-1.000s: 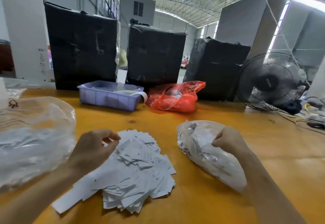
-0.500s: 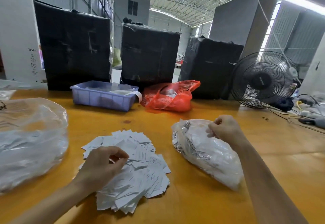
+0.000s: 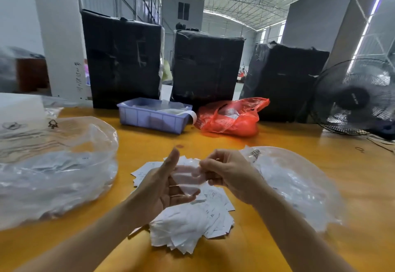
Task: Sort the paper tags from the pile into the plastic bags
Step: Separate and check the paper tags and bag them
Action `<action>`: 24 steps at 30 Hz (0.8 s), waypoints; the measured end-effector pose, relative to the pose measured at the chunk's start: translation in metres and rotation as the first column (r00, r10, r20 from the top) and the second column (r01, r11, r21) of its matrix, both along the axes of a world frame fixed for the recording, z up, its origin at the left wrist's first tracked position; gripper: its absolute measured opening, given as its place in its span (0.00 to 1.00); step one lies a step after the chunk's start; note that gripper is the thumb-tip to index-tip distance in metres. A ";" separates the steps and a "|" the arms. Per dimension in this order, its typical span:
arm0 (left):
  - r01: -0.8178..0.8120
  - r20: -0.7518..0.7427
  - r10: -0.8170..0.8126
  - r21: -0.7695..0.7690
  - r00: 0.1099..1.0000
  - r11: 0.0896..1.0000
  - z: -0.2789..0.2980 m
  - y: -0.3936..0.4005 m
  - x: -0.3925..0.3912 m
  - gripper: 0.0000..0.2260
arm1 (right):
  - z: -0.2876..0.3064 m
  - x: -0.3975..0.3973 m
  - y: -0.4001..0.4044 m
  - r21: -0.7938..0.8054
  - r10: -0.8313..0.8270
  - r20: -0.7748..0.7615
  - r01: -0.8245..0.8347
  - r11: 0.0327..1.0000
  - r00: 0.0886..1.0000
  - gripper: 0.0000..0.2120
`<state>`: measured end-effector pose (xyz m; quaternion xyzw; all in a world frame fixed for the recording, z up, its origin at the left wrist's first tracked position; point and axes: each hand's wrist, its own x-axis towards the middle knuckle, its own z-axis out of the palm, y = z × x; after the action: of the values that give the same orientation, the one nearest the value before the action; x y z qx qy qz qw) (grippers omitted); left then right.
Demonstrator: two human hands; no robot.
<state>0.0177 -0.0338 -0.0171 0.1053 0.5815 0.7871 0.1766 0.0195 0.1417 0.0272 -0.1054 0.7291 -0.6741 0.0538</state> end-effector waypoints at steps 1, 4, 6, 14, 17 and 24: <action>-0.034 -0.044 0.033 -0.028 0.998 0.999 0.000 -0.001 0.001 0.35 | -0.002 0.000 -0.003 0.021 -0.006 -0.030 0.007 1.000 1.000 0.07; -0.190 -0.088 0.181 -0.113 0.980 0.975 -0.005 -0.003 0.000 0.22 | -0.008 0.000 -0.007 0.097 -0.012 -0.108 0.023 0.995 0.994 0.05; -0.230 -0.072 0.223 -0.122 0.972 0.965 -0.007 -0.004 -0.001 0.20 | -0.011 -0.002 -0.007 0.103 -0.048 -0.116 0.060 0.993 0.992 0.04; -0.329 -0.201 0.284 -0.241 0.937 0.913 -0.002 -0.008 -0.001 0.20 | -0.018 -0.010 -0.004 0.053 0.046 0.119 -0.053 0.997 0.992 0.14; -0.243 -0.225 0.181 -0.286 0.957 0.927 0.002 -0.012 0.000 0.20 | -0.019 -0.008 -0.003 0.127 0.153 0.138 -0.170 0.977 0.979 0.16; -0.253 -0.077 0.243 -0.188 0.967 0.949 0.001 -0.014 -0.007 0.05 | -0.026 -0.011 -0.005 0.044 0.008 0.078 -0.012 0.999 0.997 0.04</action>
<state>0.0107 -0.0479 -0.0156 0.0343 0.6693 0.7389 0.0705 0.0083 0.1370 0.0012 -0.0814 0.7408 -0.6609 0.0879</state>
